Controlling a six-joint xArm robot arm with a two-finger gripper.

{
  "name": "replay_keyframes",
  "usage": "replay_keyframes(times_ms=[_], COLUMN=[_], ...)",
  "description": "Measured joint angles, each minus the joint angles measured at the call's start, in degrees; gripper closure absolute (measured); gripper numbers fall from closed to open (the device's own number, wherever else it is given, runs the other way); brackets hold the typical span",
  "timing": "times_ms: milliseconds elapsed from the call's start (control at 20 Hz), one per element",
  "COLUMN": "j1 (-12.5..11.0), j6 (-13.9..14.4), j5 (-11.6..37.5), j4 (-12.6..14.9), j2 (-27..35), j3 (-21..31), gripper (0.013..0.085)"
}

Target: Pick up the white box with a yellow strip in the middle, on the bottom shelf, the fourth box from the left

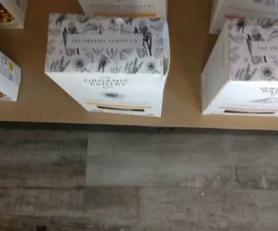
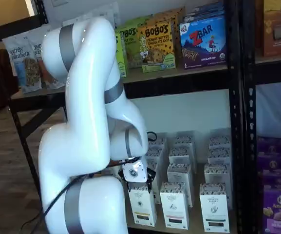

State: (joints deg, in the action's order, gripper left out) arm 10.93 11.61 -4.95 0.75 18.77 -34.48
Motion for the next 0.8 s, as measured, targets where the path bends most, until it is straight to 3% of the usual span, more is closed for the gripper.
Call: replay_keyframes(times_ms=[300, 500, 600, 700, 800], j1=[0.5, 0.5, 0.9, 0.9, 1.3], j6=[-1.2, 0.2, -0.3, 1.4, 0.8], j5=[0.8, 1.4, 1.5, 1.4, 1.5], j4=[-1.7, -0.3, -1.0, 0.5, -0.4], j2=[4.0, 6.5, 7.6, 9.1, 9.9], j3=[-3.5, -5.8, -6.9, -8.5, -9.4], gripper=[0.0130, 0.0130, 0.0130, 0.0130, 0.0130])
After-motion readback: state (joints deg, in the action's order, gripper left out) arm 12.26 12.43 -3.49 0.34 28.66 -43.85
